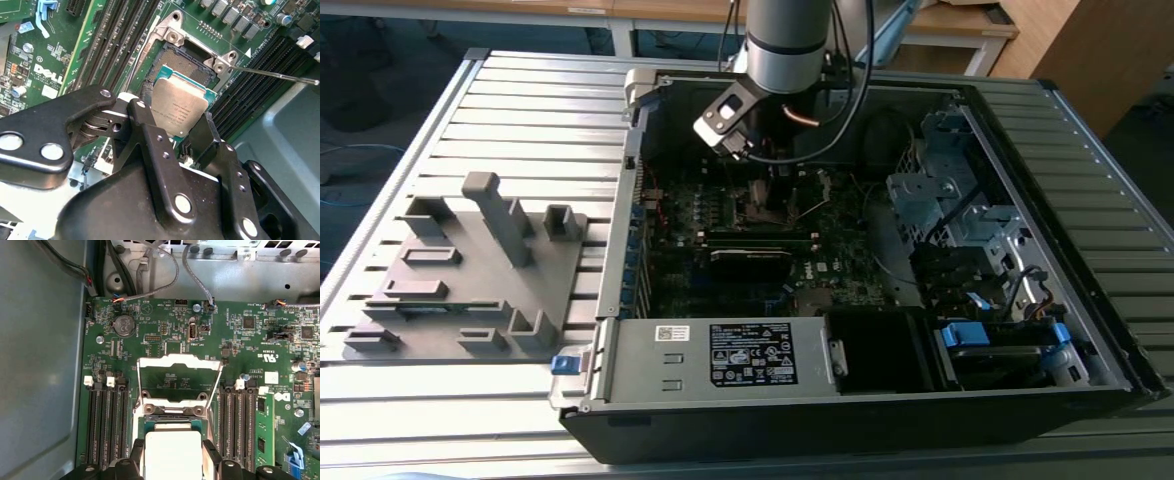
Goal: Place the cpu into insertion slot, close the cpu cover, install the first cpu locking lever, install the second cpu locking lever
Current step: 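Place the cpu into insertion slot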
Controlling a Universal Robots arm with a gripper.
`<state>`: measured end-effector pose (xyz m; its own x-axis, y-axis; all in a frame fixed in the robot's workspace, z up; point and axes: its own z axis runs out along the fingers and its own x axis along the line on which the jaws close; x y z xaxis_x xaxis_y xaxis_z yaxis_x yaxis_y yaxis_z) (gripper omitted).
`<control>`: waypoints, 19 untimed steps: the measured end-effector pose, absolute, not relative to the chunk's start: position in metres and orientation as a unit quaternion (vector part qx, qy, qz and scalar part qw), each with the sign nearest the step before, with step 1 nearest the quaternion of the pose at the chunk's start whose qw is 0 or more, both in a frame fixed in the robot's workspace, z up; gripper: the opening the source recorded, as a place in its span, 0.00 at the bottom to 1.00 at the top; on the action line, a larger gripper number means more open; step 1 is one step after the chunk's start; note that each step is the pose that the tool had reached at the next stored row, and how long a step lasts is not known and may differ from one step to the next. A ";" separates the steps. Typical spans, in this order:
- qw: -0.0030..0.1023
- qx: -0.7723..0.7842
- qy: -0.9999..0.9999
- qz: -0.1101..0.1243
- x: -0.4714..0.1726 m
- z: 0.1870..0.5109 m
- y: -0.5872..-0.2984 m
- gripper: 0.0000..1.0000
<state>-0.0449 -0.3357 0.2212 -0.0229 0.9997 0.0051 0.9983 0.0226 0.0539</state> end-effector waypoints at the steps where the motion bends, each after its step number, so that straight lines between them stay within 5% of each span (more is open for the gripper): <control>1: 0.017 0.699 0.715 0.021 -0.045 0.220 -0.336 0.54; 19: 0.026 0.698 0.715 0.012 -0.045 0.214 -0.335 0.54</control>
<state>-0.0452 -0.3355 0.2140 -0.0229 0.9995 -0.0203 0.9983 0.0239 0.0537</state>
